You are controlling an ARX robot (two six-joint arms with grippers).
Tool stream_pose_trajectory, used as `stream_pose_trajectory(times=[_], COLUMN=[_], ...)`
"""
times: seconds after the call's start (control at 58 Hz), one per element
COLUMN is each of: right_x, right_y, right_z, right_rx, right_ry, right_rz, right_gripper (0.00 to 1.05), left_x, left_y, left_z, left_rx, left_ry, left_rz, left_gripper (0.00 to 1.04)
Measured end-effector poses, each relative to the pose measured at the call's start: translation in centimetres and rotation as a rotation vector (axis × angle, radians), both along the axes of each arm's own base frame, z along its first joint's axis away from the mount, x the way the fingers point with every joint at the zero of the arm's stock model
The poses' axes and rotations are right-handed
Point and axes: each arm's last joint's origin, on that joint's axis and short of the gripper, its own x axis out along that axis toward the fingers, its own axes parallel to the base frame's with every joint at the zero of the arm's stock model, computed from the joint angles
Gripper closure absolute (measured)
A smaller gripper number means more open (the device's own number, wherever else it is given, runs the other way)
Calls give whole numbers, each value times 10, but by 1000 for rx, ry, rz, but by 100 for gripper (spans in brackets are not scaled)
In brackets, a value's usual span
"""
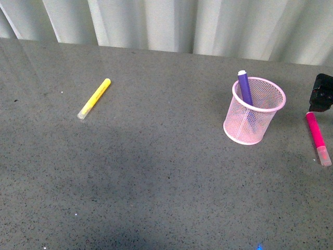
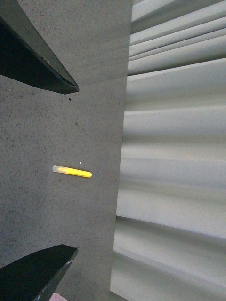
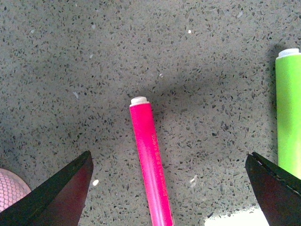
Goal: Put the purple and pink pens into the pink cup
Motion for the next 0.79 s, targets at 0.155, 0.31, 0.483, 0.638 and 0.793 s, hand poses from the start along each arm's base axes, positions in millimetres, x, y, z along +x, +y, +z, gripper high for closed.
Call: stream_pose_trajectory(times=[0.155,0.31,0.483,0.638,0.793], right_x=[9,22,27,27,27], right_y=[-1,3,12,18,18], right_z=[-4,-5,-8,-12,-15], right_rx=[13,56,71,77,82], right_ry=[9,12,20,21,14], right_rz=[7,55,93,113,114], right_gripper=[7,7,7,7,7], left_x=[0,0,0,0,0], left_y=[0,0,0,0,0], left_z=[0,0,0,0,0], left_rx=[0,0,0,0,0], left_ry=[0,0,0,0,0], left_rz=[0,0,0,0,0], left_gripper=[7,7,7,7,7])
